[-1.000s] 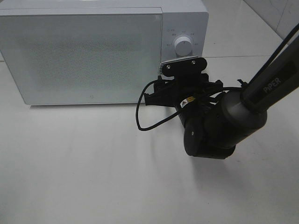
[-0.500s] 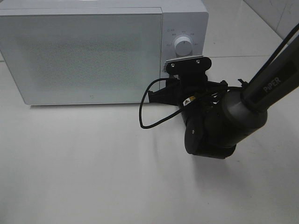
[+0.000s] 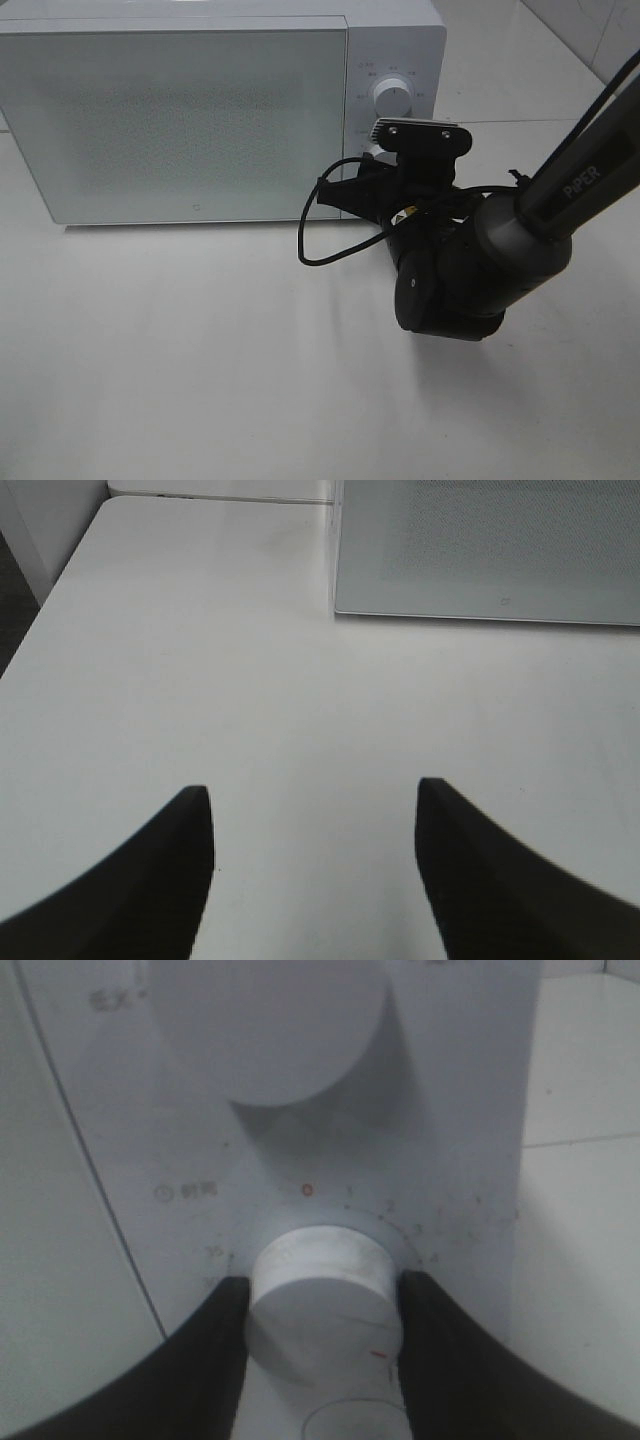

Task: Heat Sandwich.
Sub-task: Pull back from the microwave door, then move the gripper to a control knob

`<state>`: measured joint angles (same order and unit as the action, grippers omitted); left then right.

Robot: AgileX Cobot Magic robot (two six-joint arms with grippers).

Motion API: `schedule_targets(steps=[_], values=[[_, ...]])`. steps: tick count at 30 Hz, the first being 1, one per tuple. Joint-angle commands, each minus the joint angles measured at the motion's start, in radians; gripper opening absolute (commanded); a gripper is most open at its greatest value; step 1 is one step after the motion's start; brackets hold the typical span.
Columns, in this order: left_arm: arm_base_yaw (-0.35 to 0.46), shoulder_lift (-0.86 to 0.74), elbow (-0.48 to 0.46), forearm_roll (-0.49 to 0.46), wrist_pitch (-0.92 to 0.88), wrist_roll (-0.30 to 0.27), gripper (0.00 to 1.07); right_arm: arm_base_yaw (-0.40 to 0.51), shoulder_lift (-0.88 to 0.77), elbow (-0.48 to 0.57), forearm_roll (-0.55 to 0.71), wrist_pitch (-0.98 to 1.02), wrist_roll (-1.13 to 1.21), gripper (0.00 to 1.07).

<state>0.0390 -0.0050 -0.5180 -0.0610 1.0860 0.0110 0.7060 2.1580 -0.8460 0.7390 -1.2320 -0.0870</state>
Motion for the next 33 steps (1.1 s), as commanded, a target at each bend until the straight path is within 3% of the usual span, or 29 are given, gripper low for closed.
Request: schedule_targets(steps=[1,7,13,18,23,33], values=[[-0.003,-0.023,0.003,0.002,-0.017,-0.004,0.58,0.003,-0.005,-0.010,-0.026,-0.081,0.281,0.00],[-0.003,-0.023,0.003,0.002,-0.017,-0.004,0.58,0.003,-0.005,-0.010,-0.030,-0.077,0.591,0.00],[-0.003,-0.023,0.003,0.002,-0.017,-0.004,0.58,0.003,-0.005,-0.010,-0.030,-0.116,1.084,0.00],[-0.003,-0.023,0.003,0.002,-0.017,-0.004,0.58,0.003,-0.005,-0.009,-0.030,-0.137,1.266,0.00],[-0.003,-0.023,0.003,0.002,-0.017,-0.004,0.58,0.003,-0.005,-0.009,-0.030,-0.137,1.344,0.00],[-0.003,-0.023,0.003,0.002,-0.017,-0.004,0.58,0.003,-0.005,-0.009,-0.030,-0.137,1.275,0.00]])
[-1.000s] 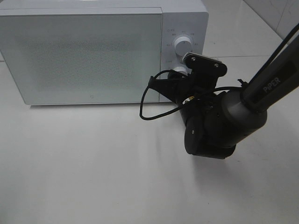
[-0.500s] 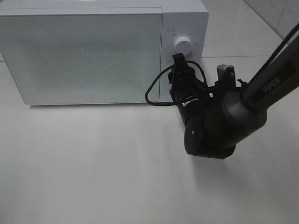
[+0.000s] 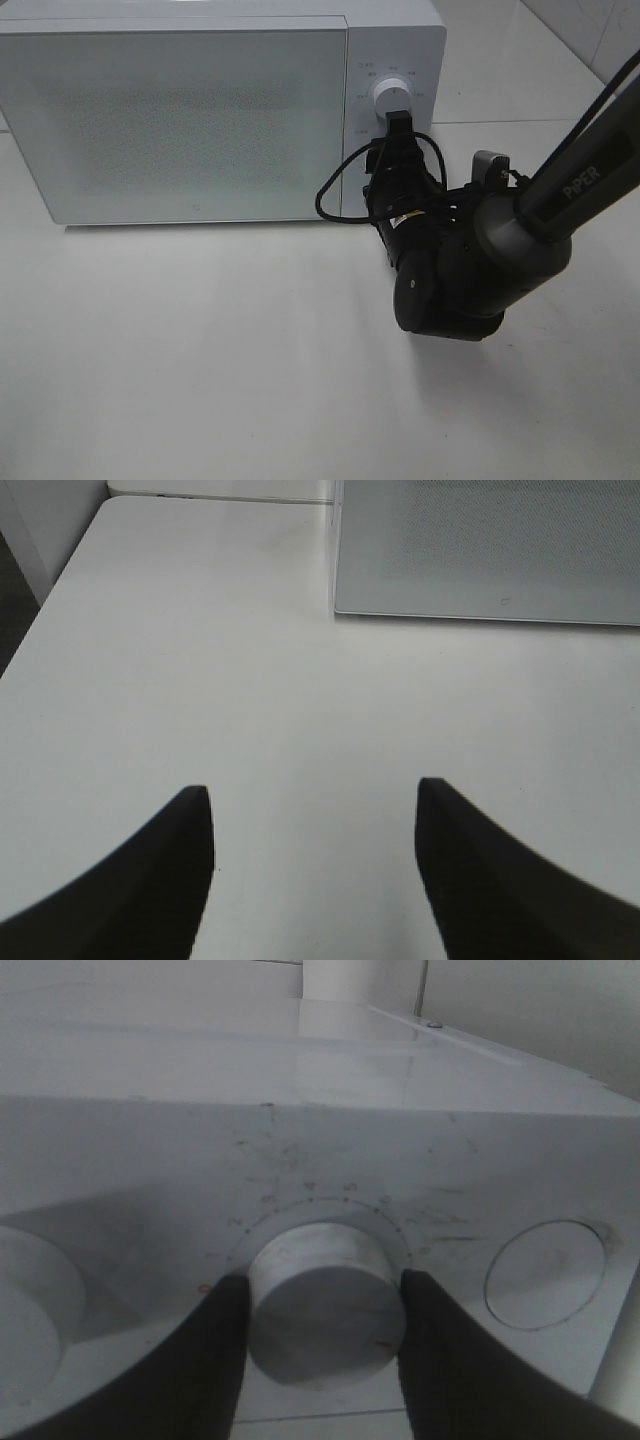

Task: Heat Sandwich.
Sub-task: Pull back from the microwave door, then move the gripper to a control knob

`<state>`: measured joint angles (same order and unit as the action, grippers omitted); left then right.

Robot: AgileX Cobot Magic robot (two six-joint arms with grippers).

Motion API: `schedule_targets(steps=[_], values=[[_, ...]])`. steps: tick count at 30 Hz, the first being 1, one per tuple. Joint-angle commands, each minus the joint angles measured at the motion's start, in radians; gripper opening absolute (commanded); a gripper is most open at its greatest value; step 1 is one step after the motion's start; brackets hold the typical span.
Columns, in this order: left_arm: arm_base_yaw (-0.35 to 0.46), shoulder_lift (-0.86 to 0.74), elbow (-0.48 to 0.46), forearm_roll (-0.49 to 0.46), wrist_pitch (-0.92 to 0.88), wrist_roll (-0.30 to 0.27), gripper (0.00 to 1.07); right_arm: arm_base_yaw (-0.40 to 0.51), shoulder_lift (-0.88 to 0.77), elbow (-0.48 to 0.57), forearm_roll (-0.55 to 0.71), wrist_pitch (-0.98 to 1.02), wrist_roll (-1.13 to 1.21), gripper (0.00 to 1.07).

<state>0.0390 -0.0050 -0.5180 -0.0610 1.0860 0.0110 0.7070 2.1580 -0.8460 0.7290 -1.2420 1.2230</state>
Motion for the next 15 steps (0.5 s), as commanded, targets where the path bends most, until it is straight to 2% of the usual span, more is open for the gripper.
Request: schedule_targets(steps=[1,4,6,7,8,10,11,12,15], values=[[-0.003,-0.023,0.003,0.002,-0.017,-0.004,0.58,0.002,-0.005,-0.008,-0.020,-0.127,-0.052,0.01],[-0.003,-0.023,0.003,0.002,-0.017,-0.004,0.58,0.003,-0.005,-0.007,-0.020,-0.135,-0.079,0.07],[-0.003,-0.023,0.003,0.002,-0.017,-0.004,0.58,0.006,-0.005,-0.001,-0.021,-0.155,-0.079,0.15],[-0.003,-0.023,0.003,0.002,-0.017,-0.004,0.58,0.006,-0.007,0.010,-0.024,-0.154,-0.079,0.26],[-0.003,-0.023,0.003,0.002,-0.017,-0.004,0.58,0.006,-0.007,0.010,-0.024,-0.154,-0.079,0.26],[-0.003,-0.023,0.003,0.002,-0.017,-0.004,0.58,0.006,-0.007,0.021,-0.024,-0.154,-0.078,0.38],[-0.003,-0.023,0.003,0.002,-0.017,-0.004,0.58,0.006,-0.012,0.037,-0.034,-0.154,-0.075,0.50],[-0.003,-0.023,0.003,0.002,-0.017,-0.004,0.58,0.006,-0.012,0.037,-0.034,-0.154,-0.075,0.50],[-0.003,-0.023,0.003,0.002,-0.017,-0.004,0.58,0.006,-0.029,0.074,-0.058,-0.154,-0.074,0.66]])
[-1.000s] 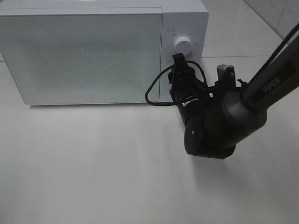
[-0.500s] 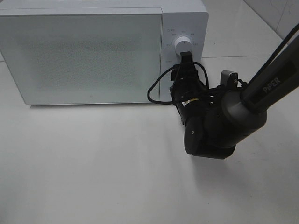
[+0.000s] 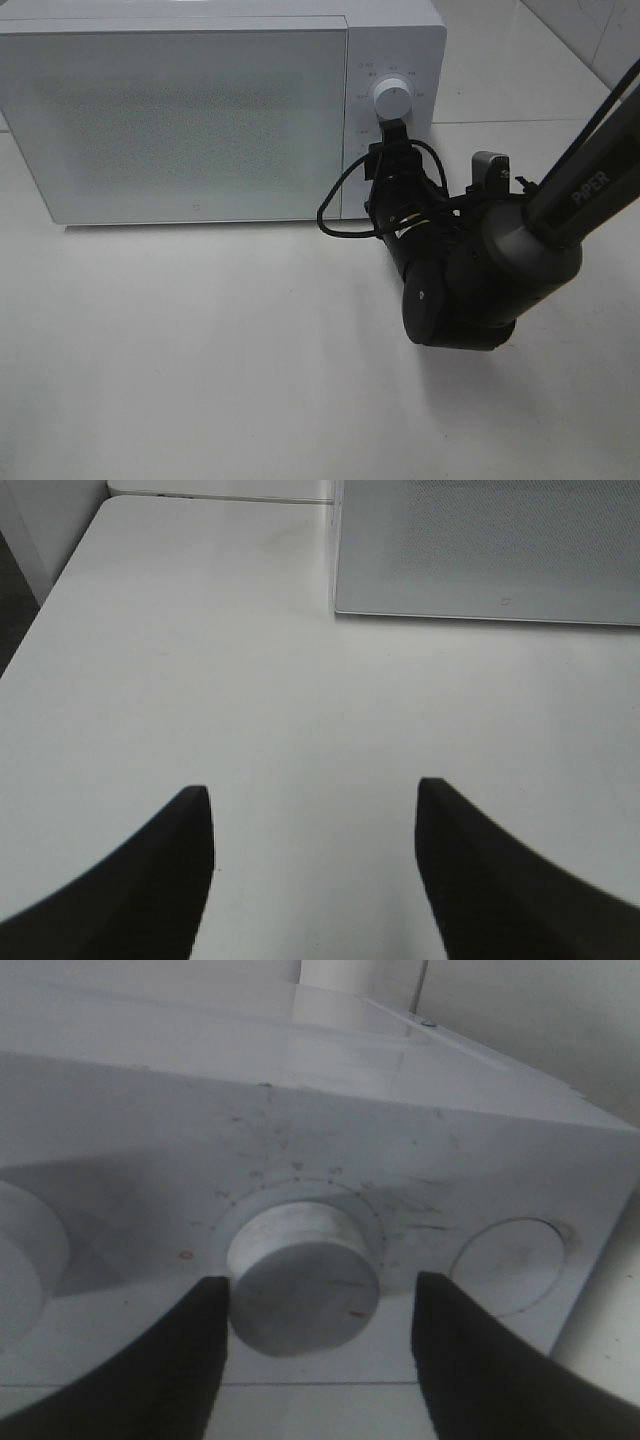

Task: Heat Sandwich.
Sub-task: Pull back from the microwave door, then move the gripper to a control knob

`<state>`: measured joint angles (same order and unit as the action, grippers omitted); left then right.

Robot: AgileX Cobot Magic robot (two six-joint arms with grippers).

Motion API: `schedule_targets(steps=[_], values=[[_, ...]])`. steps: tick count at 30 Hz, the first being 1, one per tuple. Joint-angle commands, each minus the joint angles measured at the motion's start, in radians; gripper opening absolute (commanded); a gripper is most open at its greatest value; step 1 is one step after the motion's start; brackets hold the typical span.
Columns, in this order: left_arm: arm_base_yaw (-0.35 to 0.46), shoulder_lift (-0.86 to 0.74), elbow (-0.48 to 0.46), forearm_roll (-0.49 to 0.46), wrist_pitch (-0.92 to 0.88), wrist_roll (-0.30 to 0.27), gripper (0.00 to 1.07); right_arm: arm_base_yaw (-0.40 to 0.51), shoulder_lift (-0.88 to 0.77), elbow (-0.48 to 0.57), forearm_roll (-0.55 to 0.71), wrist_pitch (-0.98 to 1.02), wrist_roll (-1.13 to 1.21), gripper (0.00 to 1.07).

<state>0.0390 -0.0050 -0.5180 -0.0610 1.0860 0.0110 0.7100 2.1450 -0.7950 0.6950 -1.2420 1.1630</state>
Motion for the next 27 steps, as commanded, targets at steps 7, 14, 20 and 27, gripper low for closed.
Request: schedule_targets(steps=[7,14,20,27], values=[[-0.003,-0.023,0.003,0.002,-0.017,-0.004,0.58,0.003,-0.043,0.072,-0.078,-0.154,-0.014,0.68],[-0.003,-0.023,0.003,0.002,-0.017,-0.004,0.58,0.003,-0.124,0.175,-0.146,-0.155,-0.098,0.68],[-0.003,-0.023,0.003,0.002,-0.017,-0.004,0.58,0.003,-0.182,0.249,-0.222,-0.153,-0.327,0.68],[-0.003,-0.023,0.003,0.002,-0.017,-0.004,0.58,0.003,-0.266,0.303,-0.254,-0.136,-0.601,0.66]])
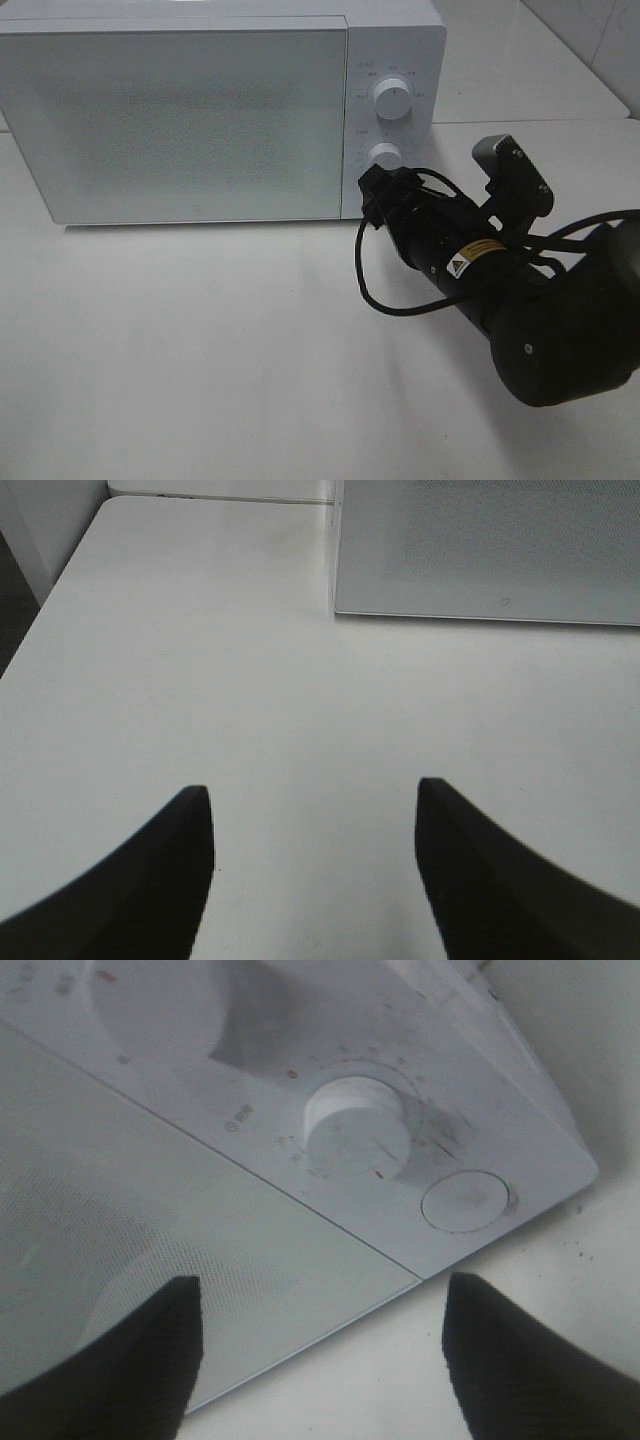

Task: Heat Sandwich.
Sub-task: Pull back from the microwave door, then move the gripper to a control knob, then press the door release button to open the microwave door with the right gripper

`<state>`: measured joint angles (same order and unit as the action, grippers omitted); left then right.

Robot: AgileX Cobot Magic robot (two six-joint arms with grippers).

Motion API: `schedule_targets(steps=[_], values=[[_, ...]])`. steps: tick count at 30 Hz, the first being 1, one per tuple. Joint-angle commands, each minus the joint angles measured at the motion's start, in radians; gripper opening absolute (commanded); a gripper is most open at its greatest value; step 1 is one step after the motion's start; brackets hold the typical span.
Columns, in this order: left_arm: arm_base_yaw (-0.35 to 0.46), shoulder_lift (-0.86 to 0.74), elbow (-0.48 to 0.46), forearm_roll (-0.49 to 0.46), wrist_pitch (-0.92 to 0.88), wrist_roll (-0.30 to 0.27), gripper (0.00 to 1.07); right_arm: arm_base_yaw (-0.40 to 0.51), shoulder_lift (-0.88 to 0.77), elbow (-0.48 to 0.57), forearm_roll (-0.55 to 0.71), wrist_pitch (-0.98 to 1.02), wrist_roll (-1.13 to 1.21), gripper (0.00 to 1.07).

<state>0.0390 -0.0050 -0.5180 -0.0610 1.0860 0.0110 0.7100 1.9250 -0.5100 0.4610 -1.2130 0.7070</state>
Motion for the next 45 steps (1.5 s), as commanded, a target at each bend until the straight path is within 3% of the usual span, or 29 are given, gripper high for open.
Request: schedule_targets(steps=[1,13,22,32,37,45], values=[[-0.003,-0.023,0.003,0.002,-0.017,-0.004,0.58,0.003,-0.065,0.024,-0.020,-0.156,-0.182,0.66],[-0.003,-0.017,0.003,0.002,-0.017,-0.004,0.58,-0.006,-0.281,0.035,-0.010,0.224,-0.662,0.66],[-0.003,-0.017,0.003,0.002,-0.017,-0.004,0.58,-0.129,-0.410,0.035,-0.029,0.609,-0.921,0.66],[-0.003,-0.017,0.003,0.002,-0.017,-0.004,0.58,-0.284,-0.502,0.007,-0.202,0.969,-0.944,0.66],[-0.003,-0.017,0.003,0.002,-0.017,-0.004,0.58,-0.399,-0.522,-0.099,-0.396,1.294,-0.815,0.66],[-0.003,-0.017,0.003,0.002,-0.017,-0.004,0.58,-0.458,-0.523,-0.236,-0.517,1.589,-0.707,0.66]])
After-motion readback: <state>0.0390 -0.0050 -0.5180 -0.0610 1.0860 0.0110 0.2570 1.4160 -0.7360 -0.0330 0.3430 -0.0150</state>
